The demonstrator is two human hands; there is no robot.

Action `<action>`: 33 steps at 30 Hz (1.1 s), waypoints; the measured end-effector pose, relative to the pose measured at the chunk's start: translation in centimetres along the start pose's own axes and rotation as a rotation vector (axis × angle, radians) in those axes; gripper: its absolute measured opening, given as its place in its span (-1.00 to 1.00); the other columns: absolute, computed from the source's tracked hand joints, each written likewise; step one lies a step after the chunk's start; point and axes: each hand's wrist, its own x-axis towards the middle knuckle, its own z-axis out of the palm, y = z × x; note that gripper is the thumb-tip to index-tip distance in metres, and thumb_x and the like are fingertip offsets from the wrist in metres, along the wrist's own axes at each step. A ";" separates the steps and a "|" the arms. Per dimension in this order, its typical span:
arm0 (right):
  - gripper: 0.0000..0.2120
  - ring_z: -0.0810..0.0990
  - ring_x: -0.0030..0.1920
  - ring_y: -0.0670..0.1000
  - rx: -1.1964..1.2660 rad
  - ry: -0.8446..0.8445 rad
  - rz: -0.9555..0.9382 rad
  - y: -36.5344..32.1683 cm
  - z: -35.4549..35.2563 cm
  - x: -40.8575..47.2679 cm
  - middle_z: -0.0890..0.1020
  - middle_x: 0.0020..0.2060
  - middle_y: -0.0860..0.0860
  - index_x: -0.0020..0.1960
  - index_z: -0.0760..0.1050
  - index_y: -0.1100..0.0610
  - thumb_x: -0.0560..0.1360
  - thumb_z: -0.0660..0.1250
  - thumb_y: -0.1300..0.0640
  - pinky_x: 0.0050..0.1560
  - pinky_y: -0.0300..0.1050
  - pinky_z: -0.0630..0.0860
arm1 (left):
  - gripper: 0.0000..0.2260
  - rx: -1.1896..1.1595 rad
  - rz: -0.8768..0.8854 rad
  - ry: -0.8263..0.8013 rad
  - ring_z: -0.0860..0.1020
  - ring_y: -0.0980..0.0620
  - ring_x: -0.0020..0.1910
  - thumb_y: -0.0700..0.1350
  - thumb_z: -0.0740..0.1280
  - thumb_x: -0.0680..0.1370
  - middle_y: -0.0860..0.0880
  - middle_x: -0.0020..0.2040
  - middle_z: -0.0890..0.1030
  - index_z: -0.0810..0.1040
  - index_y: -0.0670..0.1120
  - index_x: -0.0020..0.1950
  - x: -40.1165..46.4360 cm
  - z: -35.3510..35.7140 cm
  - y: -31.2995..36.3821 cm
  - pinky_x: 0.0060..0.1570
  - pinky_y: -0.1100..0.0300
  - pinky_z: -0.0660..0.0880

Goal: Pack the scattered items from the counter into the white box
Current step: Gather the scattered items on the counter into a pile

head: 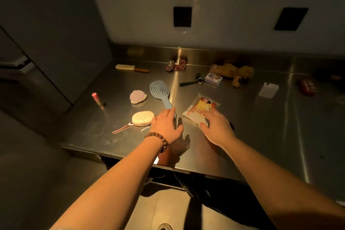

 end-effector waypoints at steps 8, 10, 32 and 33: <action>-0.52 0.27 0.42 0.08 0.022 0.020 0.057 -2.1 0.7 -1.5 0.30 0.43 0.01 0.44 0.26 0.00 0.55 0.20 -0.06 0.38 0.14 0.33 | -0.31 -0.024 0.113 -0.061 0.24 -0.06 0.39 0.21 0.19 0.45 -0.07 0.43 0.28 0.08 -0.04 0.49 -0.1 0.3 -1.6 0.36 -0.09 0.21; -0.51 0.25 0.43 0.08 -0.012 0.034 0.066 -1.9 0.6 -1.4 0.29 0.44 0.01 0.45 0.25 -0.02 0.54 0.21 -0.06 0.39 0.13 0.32 | -0.30 -0.011 0.132 -0.047 0.26 -0.05 0.38 0.25 0.18 0.43 -0.07 0.41 0.31 0.11 -0.05 0.47 0.0 0.7 -1.9 0.35 -0.07 0.23; -0.49 0.10 0.49 0.13 -0.064 0.028 0.316 4.0 2.9 -1.2 0.15 0.51 0.02 0.46 0.21 -0.08 0.54 0.25 0.02 0.40 0.09 0.28 | -0.61 -0.127 0.305 -0.099 0.36 0.05 0.08 0.14 0.37 0.39 0.04 0.09 0.45 0.47 0.02 0.15 -0.3 4.4 -3.5 0.08 0.17 0.36; -0.50 0.13 0.48 0.14 -0.054 0.034 0.325 4.0 2.8 -1.1 0.15 0.50 0.04 0.44 0.24 -0.09 0.54 0.27 0.02 0.38 0.09 0.31 | -0.64 -0.136 0.290 -0.093 0.37 0.05 0.06 0.13 0.37 0.40 0.05 0.07 0.45 0.48 0.02 0.12 0.1 4.2 -3.4 0.06 0.18 0.37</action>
